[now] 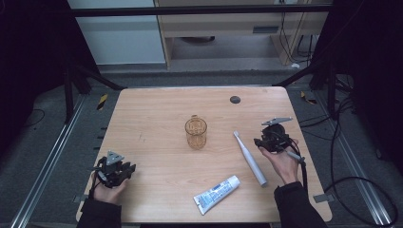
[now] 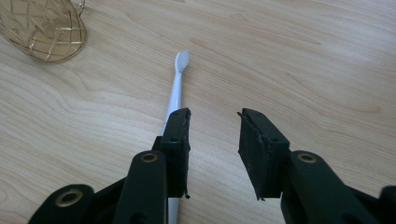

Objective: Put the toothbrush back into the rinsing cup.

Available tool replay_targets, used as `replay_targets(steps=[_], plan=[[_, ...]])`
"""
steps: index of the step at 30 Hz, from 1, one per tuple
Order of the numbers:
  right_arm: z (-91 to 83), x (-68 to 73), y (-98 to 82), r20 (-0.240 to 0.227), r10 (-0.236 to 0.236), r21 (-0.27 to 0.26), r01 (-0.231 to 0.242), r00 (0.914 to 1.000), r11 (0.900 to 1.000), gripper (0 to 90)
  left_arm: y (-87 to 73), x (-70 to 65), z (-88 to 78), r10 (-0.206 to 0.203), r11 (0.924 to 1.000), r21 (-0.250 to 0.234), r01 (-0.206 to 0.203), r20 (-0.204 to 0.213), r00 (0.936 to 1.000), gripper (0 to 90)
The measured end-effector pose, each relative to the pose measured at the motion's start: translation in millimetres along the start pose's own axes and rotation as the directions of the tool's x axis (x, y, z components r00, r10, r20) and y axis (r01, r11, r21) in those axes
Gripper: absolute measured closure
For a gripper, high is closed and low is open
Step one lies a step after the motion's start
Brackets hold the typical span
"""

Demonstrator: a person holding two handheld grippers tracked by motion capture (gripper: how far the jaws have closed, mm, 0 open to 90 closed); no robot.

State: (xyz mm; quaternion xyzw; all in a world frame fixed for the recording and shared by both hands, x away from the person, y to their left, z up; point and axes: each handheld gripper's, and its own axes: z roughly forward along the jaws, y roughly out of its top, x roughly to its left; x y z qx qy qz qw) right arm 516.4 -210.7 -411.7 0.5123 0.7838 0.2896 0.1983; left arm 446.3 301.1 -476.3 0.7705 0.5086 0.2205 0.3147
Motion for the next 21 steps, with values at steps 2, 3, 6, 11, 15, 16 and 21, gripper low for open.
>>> replay_targets(steps=[2,3,6,11,15,16,21], plan=[[2.2,3.0,5.6,0.0,-0.014,0.016,0.014,0.9999,1.0,60.7,-0.2,0.2,0.2,-0.001,1.0,0.0,0.001,-0.005,1.0,68.0],[3.7,4.8,8.2,-0.003,-0.014,0.028,0.014,0.9999,1.0,59.7,-0.2,0.2,0.2,0.0,1.0,-0.001,0.0,-0.006,1.0,67.3],[9.4,10.2,14.7,-0.009,-0.029,0.051,0.029,0.9995,0.998,58.6,-0.1,0.3,0.3,0.001,1.0,-0.004,-0.001,-0.012,0.9999,64.7],[19.5,16.8,23.3,-0.022,-0.038,0.088,0.039,0.9991,0.995,57.8,-0.4,0.7,1.0,-0.002,1.0,-0.002,0.002,-0.021,0.9998,59.7],[28.5,21.6,28.2,-0.024,-0.046,0.123,0.049,0.9987,0.991,58.5,-0.4,0.9,0.9,-0.002,1.0,-0.004,0.002,-0.026,0.9997,57.4],[30.7,22.9,29.0,-0.022,-0.047,0.131,0.049,0.9987,0.99,58.6,-0.5,1.0,1.0,-0.002,1.0,-0.004,0.002,-0.026,0.9997,56.8],[38.0,26.1,29.1,-0.033,-0.059,0.159,0.064,0.9977,0.985,58.8,-0.8,1.4,1.2,-0.003,1.0,-0.004,0.003,-0.026,0.9997,56.2]])
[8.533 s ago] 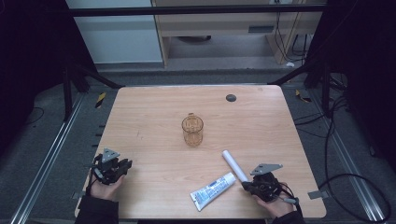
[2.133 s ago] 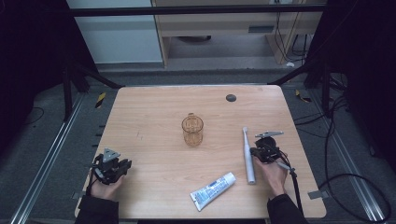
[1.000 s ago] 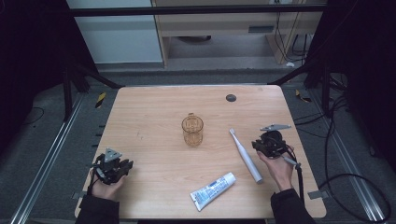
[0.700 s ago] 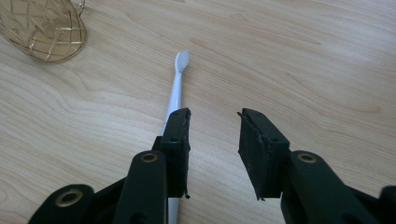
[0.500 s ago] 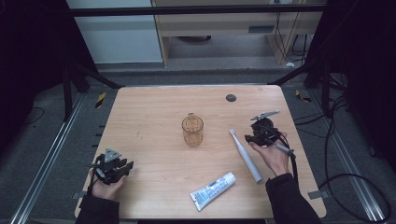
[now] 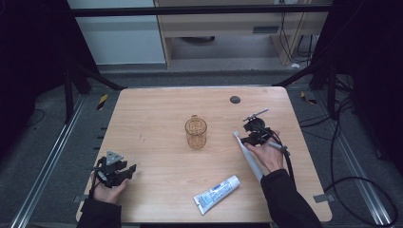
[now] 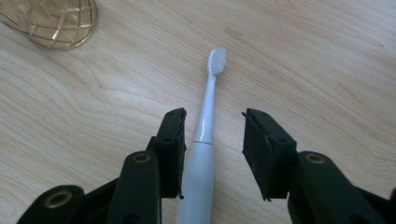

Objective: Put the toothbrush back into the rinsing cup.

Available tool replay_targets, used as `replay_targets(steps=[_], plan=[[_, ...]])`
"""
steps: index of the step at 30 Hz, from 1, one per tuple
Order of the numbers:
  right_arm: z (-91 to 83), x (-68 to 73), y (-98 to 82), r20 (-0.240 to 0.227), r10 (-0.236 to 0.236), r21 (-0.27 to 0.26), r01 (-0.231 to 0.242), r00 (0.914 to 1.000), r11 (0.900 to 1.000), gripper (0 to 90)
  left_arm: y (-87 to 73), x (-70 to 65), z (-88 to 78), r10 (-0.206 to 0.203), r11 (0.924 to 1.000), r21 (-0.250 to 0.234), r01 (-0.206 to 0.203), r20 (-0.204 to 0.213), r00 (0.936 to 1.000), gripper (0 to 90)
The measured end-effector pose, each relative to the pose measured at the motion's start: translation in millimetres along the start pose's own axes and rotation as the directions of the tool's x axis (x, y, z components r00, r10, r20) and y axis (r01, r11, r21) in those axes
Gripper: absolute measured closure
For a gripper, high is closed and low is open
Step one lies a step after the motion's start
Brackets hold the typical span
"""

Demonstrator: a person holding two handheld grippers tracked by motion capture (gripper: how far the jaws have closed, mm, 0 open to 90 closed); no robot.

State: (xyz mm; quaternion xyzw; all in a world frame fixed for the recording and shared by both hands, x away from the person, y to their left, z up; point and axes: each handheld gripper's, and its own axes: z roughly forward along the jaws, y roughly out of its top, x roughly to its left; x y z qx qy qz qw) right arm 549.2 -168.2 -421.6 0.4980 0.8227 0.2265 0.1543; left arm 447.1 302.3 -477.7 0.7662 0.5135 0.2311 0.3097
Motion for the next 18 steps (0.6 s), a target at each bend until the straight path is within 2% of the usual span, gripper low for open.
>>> replay_targets(steps=[6,11,15,18], plan=[[8.9,-0.1,-2.8,-0.014,-0.001,0.036,0.001,0.9999,0.999,59.2,0.0,-0.4,0.4,0.002,1.0,0.003,-0.002,0.0,1.0,56.0],[19.3,-0.2,-8.4,-0.022,-0.004,0.092,0.006,0.9998,0.996,59.8,-0.2,0.1,0.6,-0.001,1.0,0.006,0.001,0.0,1.0,56.0],[24.3,-1.2,-11.6,-0.023,-0.013,0.113,0.015,0.9996,0.993,59.9,-0.2,0.0,0.8,0.001,1.0,0.008,-0.001,0.0,1.0,56.0],[26.9,-0.7,-13.5,-0.031,-0.001,0.129,0.005,0.9995,0.992,59.9,-0.2,0.2,0.7,0.001,1.0,0.009,-0.001,-0.002,1.0,56.1]])
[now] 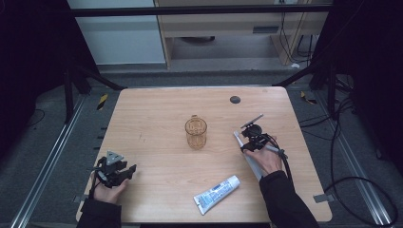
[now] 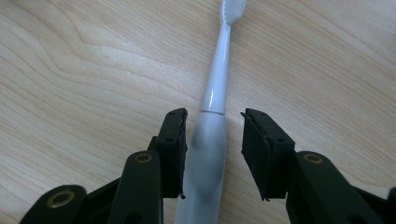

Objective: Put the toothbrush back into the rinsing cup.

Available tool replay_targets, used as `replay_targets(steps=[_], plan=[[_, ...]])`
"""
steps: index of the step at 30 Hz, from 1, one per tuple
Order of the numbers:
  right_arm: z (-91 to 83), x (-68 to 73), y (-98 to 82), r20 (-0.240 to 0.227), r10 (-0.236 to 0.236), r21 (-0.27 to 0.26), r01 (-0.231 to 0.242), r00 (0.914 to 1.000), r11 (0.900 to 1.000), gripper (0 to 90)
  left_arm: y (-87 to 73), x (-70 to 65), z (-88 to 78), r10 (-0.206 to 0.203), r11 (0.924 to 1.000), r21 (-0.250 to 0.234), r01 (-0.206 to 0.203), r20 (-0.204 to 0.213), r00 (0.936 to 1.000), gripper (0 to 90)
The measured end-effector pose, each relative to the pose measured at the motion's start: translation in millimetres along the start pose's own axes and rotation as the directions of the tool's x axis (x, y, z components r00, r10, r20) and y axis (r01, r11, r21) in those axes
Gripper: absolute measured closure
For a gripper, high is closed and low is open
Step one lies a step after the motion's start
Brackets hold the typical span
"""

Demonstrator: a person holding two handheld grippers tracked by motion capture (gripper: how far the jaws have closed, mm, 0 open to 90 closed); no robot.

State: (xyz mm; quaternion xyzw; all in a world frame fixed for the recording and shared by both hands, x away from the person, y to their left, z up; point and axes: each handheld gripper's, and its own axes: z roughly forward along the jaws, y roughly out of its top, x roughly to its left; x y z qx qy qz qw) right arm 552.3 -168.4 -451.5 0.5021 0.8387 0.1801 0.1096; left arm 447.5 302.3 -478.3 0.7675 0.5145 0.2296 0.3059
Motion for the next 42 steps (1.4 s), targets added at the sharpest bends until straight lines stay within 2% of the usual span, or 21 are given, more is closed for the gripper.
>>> replay_targets(steps=[12,24,35,42], plan=[[14.6,0.8,-5.1,-0.02,0.01,0.055,-0.009,0.9997,0.998,61.2,-0.2,0.2,0.2,0.0,1.0,0.002,0.0,-0.001,1.0,56.4],[17.6,3.9,-4.6,-0.001,0.025,0.079,-0.025,0.9997,0.997,66.9,-0.2,0.2,0.1,0.0,1.0,0.002,0.0,-0.001,1.0,56.8],[15.3,1.8,-4.2,-0.026,0.04,0.08,-0.038,0.9989,0.996,67.6,-0.2,0.4,0.5,-0.001,1.0,0.004,0.001,-0.002,1.0,57.1],[4.5,1.5,-3.1,-0.028,0.042,0.047,-0.041,0.9987,0.998,67.8,-0.2,0.4,0.4,-0.002,1.0,0.003,0.002,-0.003,1.0,57.4]])
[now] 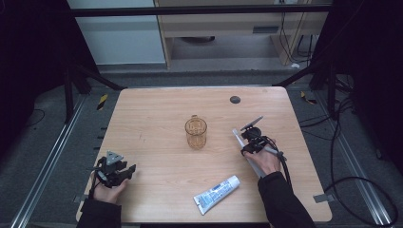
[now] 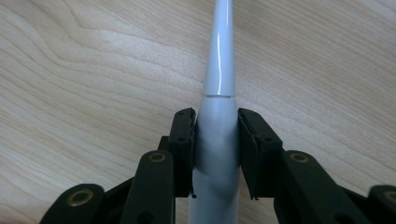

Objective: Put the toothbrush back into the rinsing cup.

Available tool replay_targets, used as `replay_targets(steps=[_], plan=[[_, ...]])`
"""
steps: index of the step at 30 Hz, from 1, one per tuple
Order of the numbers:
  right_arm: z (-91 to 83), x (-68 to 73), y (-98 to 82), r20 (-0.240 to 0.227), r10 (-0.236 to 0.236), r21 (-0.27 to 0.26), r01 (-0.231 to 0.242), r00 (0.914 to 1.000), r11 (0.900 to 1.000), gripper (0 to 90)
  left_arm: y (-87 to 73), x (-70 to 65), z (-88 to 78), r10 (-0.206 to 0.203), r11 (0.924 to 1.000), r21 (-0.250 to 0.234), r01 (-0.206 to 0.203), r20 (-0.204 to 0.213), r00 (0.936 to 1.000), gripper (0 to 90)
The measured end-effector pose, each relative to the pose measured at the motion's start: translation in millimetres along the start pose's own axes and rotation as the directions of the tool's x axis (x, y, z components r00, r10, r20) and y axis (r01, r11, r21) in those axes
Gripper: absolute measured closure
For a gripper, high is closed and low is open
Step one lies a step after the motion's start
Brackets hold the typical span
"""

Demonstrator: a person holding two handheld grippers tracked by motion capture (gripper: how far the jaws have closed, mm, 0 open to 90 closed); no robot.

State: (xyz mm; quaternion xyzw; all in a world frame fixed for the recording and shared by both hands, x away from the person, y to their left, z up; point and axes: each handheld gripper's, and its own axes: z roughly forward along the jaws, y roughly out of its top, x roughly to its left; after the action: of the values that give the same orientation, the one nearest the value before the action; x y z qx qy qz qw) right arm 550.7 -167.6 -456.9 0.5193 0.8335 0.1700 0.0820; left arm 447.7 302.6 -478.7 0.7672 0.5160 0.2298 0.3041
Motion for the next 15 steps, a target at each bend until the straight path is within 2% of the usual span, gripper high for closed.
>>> replay_targets(steps=[5,7,15], plan=[[-9.3,1.0,1.7,-0.005,-0.002,-0.029,0.002,1.0,1.0,67.8,0.0,-0.1,-0.1,0.0,1.0,0.0,0.0,0.0,1.0,57.5],[-15.5,0.5,3.4,-0.006,-0.005,-0.058,0.004,1.0,0.998,67.8,0.1,-0.1,-0.3,0.0,1.0,-0.001,0.0,-0.001,1.0,57.5],[-34.4,-1.0,6.8,-0.011,0.014,-0.113,-0.015,0.9998,0.993,67.9,0.1,-0.1,-0.2,0.0,1.0,0.0,0.0,-0.001,1.0,57.7]])
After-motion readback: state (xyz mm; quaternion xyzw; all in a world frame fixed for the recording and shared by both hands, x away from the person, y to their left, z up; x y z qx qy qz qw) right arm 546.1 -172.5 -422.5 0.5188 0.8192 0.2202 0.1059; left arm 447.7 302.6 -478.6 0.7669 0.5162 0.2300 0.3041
